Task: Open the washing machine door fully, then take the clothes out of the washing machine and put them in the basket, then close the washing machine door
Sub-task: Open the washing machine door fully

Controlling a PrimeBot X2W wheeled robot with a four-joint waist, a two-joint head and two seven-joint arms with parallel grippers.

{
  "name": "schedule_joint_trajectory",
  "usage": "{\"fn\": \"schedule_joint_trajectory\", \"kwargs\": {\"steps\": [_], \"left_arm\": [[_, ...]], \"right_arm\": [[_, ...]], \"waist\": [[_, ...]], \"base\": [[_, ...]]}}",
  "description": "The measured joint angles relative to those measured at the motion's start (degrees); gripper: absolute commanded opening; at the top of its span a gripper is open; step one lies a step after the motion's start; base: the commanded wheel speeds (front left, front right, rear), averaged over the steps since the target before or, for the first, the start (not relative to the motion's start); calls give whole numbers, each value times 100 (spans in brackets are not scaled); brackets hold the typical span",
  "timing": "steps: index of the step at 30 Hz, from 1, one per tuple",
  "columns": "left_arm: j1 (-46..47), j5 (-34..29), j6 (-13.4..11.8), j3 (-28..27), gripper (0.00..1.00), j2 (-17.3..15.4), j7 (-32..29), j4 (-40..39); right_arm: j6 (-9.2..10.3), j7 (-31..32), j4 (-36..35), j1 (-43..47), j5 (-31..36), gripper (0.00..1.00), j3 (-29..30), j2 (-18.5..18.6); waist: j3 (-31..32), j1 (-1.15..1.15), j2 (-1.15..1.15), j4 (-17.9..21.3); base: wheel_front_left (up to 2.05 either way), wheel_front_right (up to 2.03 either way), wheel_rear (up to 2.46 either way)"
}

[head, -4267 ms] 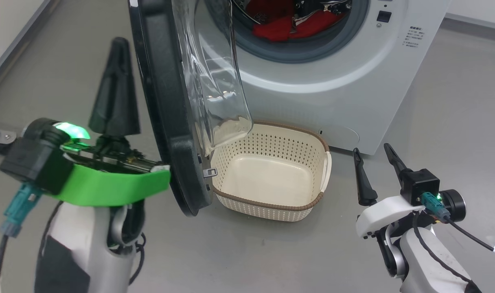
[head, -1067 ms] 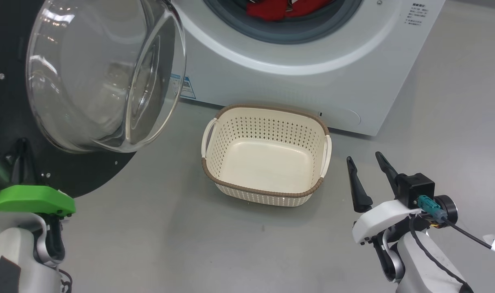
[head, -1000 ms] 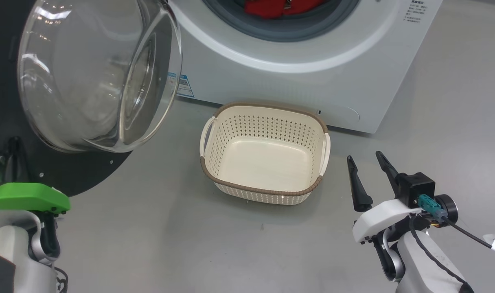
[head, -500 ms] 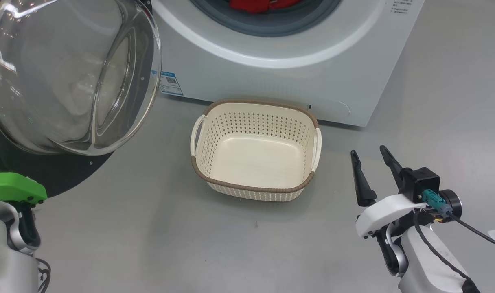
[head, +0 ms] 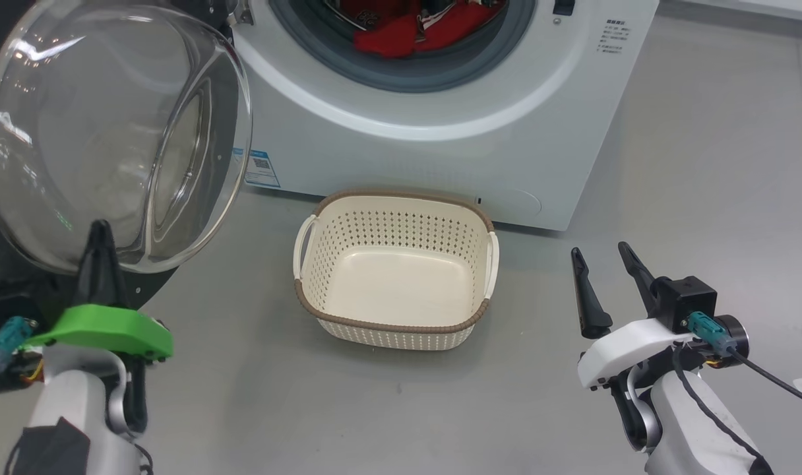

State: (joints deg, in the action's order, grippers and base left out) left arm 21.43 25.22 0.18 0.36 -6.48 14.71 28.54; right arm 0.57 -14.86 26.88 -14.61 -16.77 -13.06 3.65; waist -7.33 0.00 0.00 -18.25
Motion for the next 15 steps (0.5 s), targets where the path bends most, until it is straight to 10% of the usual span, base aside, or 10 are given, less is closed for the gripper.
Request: {"fn": "schedule_joint_trajectory", "kwargs": {"steps": [3,6,8,15], "left_arm": [[-243,-9,78,18,0,182,0,-160],[-376,-12,171,21,48,260,0,-279],[-565,-165,298,62,100,271,0,-426],[-937,-369,372,189,100,308,0,-561]], "right_arm": [[0,0,-5,15,-53,100,48,-11],[2,0,-31,46,-59,100,83,-11],[9,0,-70,103,-59,100,111,-13],[99,0,-222,240,-35,100,237,-18]], "waist": [[82,0,0,104],[130,0,0,187],[194,0,0,328],[324,0,0,675]], "base": [[0,0,0],[0,0,0],[0,0,0],[0,0,0]]}}
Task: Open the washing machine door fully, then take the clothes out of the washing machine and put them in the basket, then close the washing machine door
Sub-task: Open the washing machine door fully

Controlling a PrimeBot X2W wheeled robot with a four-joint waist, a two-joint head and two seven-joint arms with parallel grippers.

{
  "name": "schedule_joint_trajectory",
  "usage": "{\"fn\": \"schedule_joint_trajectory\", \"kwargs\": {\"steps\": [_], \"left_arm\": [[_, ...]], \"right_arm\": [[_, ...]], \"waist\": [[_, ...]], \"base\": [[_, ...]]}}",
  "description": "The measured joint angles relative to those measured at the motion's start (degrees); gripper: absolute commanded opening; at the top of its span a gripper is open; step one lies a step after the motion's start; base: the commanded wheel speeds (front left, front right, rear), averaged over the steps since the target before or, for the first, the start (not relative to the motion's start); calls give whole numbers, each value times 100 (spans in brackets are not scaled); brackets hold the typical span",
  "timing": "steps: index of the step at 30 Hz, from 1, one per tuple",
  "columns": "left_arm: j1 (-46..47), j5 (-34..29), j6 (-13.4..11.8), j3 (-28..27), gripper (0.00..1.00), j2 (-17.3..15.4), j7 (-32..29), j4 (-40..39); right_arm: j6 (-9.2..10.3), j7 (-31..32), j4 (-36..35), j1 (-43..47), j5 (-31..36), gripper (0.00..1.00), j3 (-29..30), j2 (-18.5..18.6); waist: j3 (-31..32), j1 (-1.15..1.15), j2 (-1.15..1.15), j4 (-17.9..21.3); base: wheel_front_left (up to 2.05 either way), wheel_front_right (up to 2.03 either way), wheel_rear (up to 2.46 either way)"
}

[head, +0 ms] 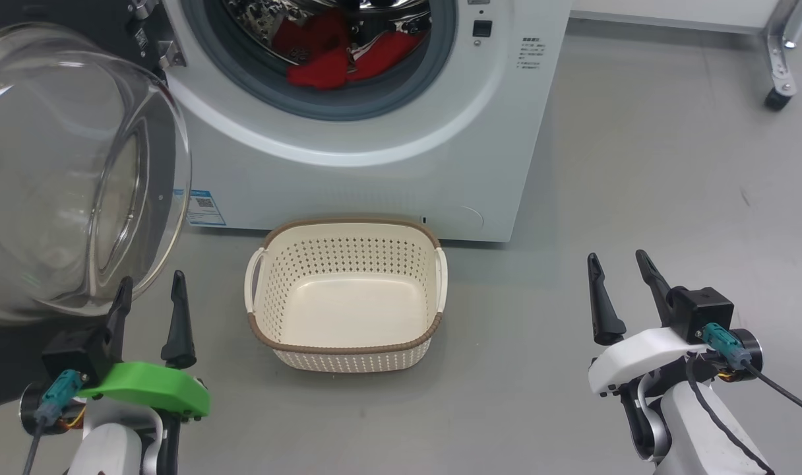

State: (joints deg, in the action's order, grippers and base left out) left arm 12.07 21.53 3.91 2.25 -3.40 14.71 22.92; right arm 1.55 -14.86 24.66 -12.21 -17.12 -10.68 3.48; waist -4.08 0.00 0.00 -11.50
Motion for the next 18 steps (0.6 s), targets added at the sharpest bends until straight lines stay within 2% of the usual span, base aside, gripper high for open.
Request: {"fn": "schedule_joint_trajectory", "kwargs": {"steps": [18], "left_arm": [[-794,-326,43,-143,100,54,0,-646]], "right_arm": [[68,0,-412,278,308,100,36,-14]], "waist": [[204,0,0,912]], "base": [[0,0,0]]}}
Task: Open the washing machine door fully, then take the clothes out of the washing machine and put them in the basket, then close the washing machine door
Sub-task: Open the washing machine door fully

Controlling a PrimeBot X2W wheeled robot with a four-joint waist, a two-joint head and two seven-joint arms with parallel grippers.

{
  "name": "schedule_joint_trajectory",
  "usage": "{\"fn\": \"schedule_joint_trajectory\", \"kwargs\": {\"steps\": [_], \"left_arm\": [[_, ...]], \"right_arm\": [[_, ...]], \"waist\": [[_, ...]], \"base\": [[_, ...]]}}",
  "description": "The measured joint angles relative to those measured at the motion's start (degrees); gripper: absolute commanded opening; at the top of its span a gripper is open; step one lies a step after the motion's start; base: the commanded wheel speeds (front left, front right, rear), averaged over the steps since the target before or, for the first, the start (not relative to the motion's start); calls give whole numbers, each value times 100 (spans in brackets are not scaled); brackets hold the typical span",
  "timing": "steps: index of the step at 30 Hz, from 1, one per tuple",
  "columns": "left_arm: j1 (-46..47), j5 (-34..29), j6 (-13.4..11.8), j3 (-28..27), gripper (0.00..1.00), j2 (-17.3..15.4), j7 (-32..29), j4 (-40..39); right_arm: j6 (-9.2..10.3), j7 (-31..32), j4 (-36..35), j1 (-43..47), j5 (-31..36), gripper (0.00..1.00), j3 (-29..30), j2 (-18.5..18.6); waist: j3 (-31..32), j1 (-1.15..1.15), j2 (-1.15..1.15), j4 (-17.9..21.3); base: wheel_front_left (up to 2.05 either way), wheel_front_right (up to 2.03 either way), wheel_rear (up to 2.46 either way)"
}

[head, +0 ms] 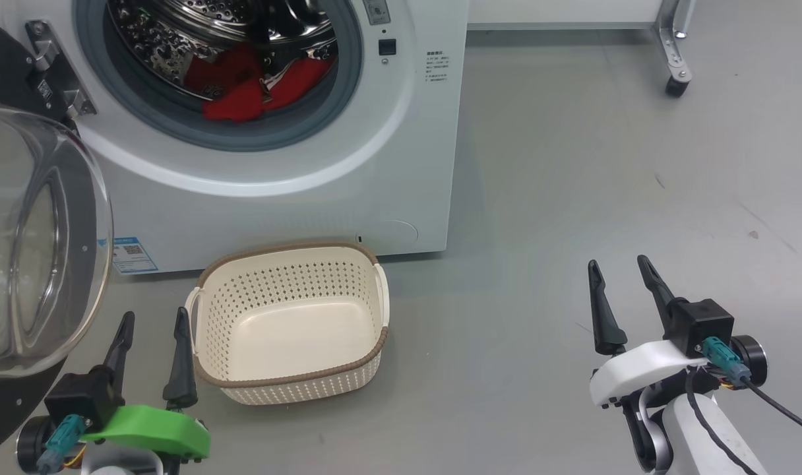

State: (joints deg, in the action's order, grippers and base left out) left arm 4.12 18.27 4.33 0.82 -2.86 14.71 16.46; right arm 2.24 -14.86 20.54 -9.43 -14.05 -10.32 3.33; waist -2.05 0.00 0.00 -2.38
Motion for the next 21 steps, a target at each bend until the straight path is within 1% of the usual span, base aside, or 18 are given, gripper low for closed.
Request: {"fn": "schedule_joint_trajectory", "kwargs": {"steps": [7,21], "left_arm": [[-71,-144,7,27,100,20,0,-299],[-329,-277,7,12,100,30,0,-477]], "right_arm": [[44,0,-156,160,37,100,104,10],[38,0,-278,275,98,100,100,-8]], "waist": [[89,0,0,158],[142,0,0,46]], "base": [[0,0,0],[0,0,0]]}}
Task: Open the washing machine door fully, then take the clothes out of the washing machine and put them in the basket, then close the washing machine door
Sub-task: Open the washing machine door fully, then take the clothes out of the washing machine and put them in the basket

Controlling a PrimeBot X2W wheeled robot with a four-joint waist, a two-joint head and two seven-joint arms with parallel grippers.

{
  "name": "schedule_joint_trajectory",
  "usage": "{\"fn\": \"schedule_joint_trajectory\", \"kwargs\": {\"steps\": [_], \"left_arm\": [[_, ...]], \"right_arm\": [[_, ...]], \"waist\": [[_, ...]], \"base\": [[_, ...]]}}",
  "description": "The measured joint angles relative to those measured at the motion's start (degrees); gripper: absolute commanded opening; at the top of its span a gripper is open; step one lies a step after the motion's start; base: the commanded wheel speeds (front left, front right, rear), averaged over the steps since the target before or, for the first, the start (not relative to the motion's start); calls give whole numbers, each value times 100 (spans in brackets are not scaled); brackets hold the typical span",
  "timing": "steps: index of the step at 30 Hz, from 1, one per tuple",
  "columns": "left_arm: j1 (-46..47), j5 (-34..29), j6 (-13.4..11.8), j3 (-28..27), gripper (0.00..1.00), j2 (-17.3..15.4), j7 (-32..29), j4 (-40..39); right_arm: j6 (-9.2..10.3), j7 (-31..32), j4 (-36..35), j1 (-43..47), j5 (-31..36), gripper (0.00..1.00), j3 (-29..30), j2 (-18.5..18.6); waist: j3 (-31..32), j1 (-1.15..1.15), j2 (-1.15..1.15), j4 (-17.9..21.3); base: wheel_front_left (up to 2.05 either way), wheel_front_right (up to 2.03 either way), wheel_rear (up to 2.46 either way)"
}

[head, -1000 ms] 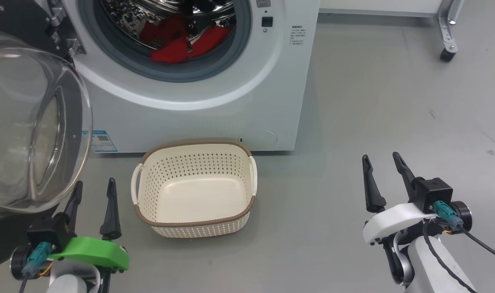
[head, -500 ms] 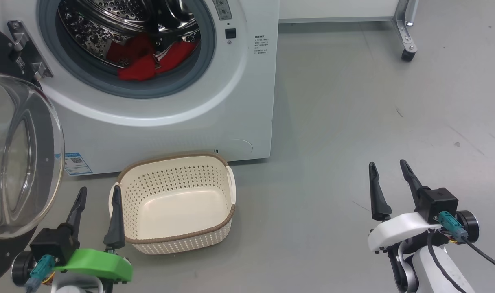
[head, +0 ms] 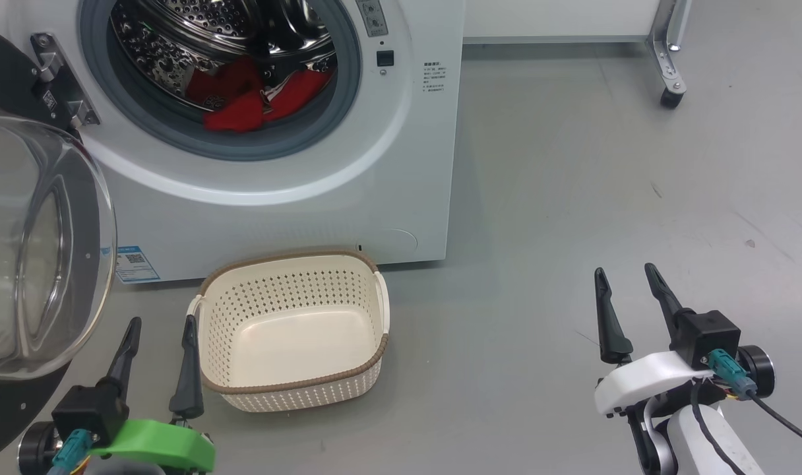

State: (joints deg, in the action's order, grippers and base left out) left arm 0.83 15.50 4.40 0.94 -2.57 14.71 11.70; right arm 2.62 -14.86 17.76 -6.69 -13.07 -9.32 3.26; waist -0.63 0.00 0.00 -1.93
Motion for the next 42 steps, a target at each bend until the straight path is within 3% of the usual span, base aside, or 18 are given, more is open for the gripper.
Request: {"fn": "schedule_joint_trajectory", "kwargs": {"steps": [23,42], "left_arm": [[-139,30,53,94,100,9,0,31],[-139,113,53,124,100,10,0,75]], "right_arm": [[-20,0,-2,74,21,100,-7,-7],[-79,0,63,141,21,100,-38,-26]], "waist": [[4,0,0,-82],[67,0,0,-177]], "base": [[8,-8,0],[76,-76,0]]}}
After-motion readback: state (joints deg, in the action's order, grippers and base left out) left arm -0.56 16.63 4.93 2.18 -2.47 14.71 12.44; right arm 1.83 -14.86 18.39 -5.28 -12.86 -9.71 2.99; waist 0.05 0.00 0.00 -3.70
